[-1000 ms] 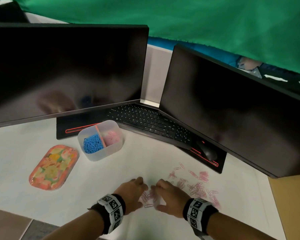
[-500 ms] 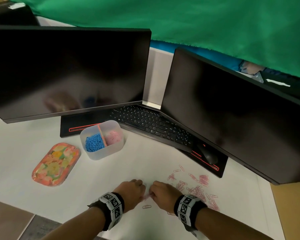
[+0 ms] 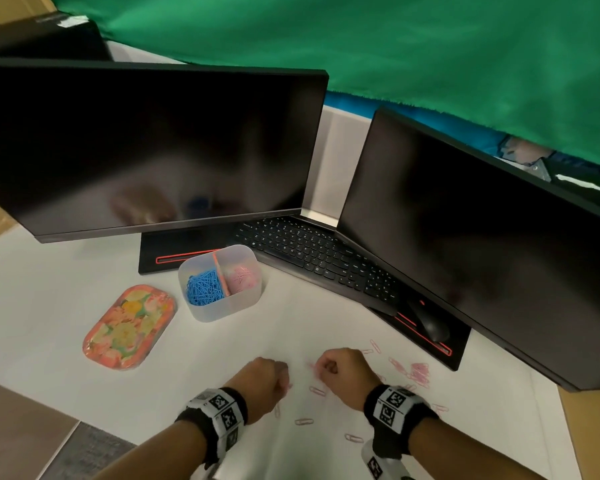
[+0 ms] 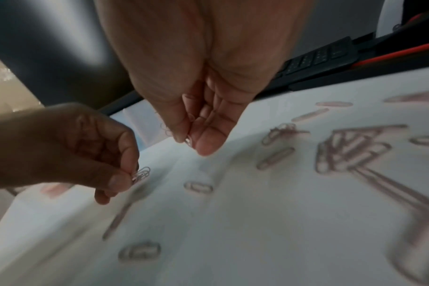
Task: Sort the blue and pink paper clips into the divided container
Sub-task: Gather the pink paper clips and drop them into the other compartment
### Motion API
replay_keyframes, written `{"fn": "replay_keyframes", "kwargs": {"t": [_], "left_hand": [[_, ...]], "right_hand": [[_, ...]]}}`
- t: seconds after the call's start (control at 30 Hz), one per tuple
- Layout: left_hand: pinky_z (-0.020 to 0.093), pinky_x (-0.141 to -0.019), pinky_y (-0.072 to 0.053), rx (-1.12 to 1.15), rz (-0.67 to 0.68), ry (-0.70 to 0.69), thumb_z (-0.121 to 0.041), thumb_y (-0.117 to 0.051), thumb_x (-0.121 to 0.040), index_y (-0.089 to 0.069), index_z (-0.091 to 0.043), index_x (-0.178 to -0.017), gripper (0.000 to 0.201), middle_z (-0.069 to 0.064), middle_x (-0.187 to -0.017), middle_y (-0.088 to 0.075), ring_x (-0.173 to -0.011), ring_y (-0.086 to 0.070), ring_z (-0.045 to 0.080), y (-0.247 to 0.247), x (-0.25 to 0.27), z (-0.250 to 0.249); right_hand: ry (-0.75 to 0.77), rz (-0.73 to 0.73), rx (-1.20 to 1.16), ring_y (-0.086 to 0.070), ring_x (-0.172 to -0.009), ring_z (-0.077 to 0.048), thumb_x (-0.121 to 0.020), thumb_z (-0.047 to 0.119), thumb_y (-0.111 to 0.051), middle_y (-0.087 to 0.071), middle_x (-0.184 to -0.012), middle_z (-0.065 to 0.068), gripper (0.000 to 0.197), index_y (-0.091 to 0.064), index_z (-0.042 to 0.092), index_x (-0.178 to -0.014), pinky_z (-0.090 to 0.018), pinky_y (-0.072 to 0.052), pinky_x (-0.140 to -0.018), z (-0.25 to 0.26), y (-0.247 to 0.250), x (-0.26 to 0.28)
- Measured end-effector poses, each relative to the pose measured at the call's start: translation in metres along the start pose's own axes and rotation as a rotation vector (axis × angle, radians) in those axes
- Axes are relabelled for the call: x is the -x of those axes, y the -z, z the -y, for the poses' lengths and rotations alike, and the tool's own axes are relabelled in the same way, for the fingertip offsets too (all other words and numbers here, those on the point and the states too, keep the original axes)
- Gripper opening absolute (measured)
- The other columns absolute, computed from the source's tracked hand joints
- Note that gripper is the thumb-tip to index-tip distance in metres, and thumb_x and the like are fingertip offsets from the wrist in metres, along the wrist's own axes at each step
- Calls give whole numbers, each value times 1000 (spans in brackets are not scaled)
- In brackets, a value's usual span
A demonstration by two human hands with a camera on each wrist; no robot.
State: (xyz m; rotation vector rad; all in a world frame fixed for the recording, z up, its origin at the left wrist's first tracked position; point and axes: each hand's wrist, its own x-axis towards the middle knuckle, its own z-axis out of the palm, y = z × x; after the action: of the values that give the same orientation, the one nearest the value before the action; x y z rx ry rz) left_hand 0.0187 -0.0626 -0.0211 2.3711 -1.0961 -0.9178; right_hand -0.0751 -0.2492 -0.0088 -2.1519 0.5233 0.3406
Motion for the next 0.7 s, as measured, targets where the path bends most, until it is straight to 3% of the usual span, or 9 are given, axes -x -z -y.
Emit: {"fn": "replay_keyframes", "kwargs": {"t": [0.1,0.23,0.33,0.47,0.57,0.7], "left_hand": [[10,-58,-41,140,-159,33,-20,-56,-86,-56,-25,-72,14,-12,-68,-58,-61,-53,5,29,3,2],[20,-65,-51,260,-393,118,-11,-56,-85,-62,-24,-73,19,-6,-71,-67,-66,-62,11,84,-6,9],[28,-75,-55,256,-544,209,-10,-57,-84,-60,-23,-75,16,-5,-70,-66,-72,-65,15,120,-24,27],[23,-75,-50,245,-581,296,-15,-63,-83,-65,-17,-84,3,-7,-72,-64,-75,-64,17,147,-38,31],[26,-78,-52,261,-631,314,-11,-55,-81,-67,-20,-82,15,0,-78,-69,-77,-66,20,153,-35,38],[6,-62,-43,272,-649,282,-2,-50,-79,-66,-20,-75,24,-3,-72,-70,-64,-62,8,147,-19,51]], "right_hand": [[-14,-37,-43,-55,-61,-4,-85,12,-62,-63,-69,5,9,-70,15,-80,-14,-45,-56,16,9,-9],[14,-79,-80,-58,-64,-10,-83,14,-63,-66,-71,0,10,-71,13,-78,-24,-53,-65,45,16,-28],[36,-81,-101,-56,-56,-10,-84,11,-62,-62,-65,2,12,-70,15,-75,-26,-52,-61,76,18,-46],[78,-98,-62,-55,-50,-13,-84,9,-61,-58,-57,4,11,-70,8,-77,-29,-53,-54,120,17,-76],[73,-127,31,-63,-61,-20,-84,12,-62,-60,-59,3,15,-69,13,-70,-32,-58,-65,146,14,-102],[38,-141,106,-68,-73,-25,-78,13,-66,-71,-75,-7,10,-72,10,-71,-39,-60,-69,165,9,-134]]}}
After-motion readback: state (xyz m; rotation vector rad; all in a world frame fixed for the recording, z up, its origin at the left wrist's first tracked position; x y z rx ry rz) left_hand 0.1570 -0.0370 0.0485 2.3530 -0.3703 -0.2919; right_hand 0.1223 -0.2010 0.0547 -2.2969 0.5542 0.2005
